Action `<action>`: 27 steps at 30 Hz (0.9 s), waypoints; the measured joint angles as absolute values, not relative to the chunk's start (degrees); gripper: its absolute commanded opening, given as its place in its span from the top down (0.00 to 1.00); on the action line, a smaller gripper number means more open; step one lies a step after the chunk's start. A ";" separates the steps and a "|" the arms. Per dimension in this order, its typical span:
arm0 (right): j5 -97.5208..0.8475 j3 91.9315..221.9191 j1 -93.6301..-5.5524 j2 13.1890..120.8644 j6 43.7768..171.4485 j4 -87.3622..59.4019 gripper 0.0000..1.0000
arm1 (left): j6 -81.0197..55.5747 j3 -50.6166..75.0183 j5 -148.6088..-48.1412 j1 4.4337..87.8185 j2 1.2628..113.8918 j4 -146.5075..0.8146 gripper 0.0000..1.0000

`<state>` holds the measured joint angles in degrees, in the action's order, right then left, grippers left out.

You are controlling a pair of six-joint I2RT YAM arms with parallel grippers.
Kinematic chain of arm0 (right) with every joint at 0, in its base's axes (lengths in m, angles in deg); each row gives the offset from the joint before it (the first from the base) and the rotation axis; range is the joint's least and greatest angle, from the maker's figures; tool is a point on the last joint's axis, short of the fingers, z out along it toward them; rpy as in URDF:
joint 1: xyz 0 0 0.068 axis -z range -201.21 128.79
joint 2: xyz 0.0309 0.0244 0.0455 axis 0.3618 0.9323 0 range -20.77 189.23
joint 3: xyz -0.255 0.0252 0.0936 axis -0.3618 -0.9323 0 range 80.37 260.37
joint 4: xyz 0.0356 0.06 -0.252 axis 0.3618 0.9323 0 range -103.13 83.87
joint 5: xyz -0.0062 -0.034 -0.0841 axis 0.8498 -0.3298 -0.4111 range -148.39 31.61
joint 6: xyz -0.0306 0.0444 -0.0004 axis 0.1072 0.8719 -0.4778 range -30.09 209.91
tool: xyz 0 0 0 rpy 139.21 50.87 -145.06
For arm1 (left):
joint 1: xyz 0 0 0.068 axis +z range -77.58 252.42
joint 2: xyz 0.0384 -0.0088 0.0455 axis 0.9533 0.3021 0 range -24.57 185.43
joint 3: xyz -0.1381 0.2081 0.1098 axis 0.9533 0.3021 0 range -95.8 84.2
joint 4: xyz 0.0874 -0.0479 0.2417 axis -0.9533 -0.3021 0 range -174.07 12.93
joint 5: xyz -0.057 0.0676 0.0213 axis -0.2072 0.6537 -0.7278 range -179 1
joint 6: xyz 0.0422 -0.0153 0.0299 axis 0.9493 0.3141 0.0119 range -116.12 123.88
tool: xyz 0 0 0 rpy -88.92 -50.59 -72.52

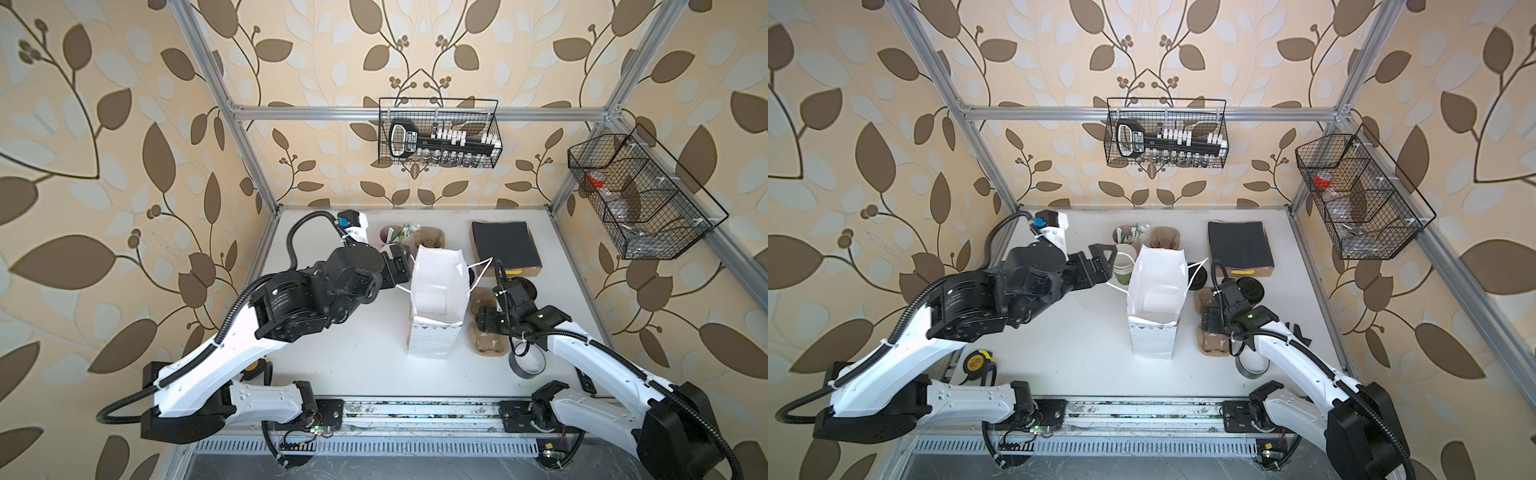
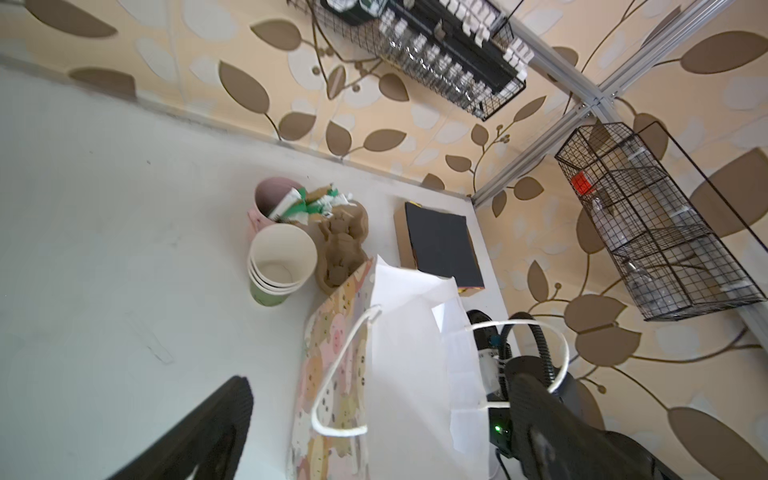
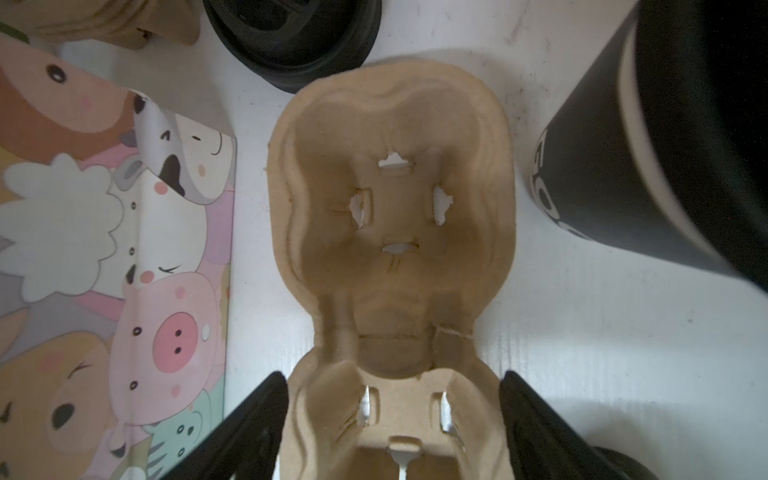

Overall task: Pack the takeout coffee
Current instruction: 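Open the left gripper and draw it back from the bag toward the robot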

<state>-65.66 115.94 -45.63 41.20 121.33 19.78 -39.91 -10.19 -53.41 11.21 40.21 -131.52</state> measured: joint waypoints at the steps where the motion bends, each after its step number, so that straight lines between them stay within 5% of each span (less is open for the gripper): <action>1: -65.70 116.16 -45.63 41.53 121.27 20.13 0.22 | -37.59 -10.12 -52.03 11.21 38.81 -132.88 0.01; 16: -67.19 122.61 -47.88 48.98 119.61 23.78 0.47 | -18.90 19.21 -33.37 11.21 13.61 -134.47 0.01; 27: -67.65 123.40 -48.47 51.69 119.65 23.95 0.47 | -32.91 25.22 -40.49 11.21 16.01 -136.59 0.01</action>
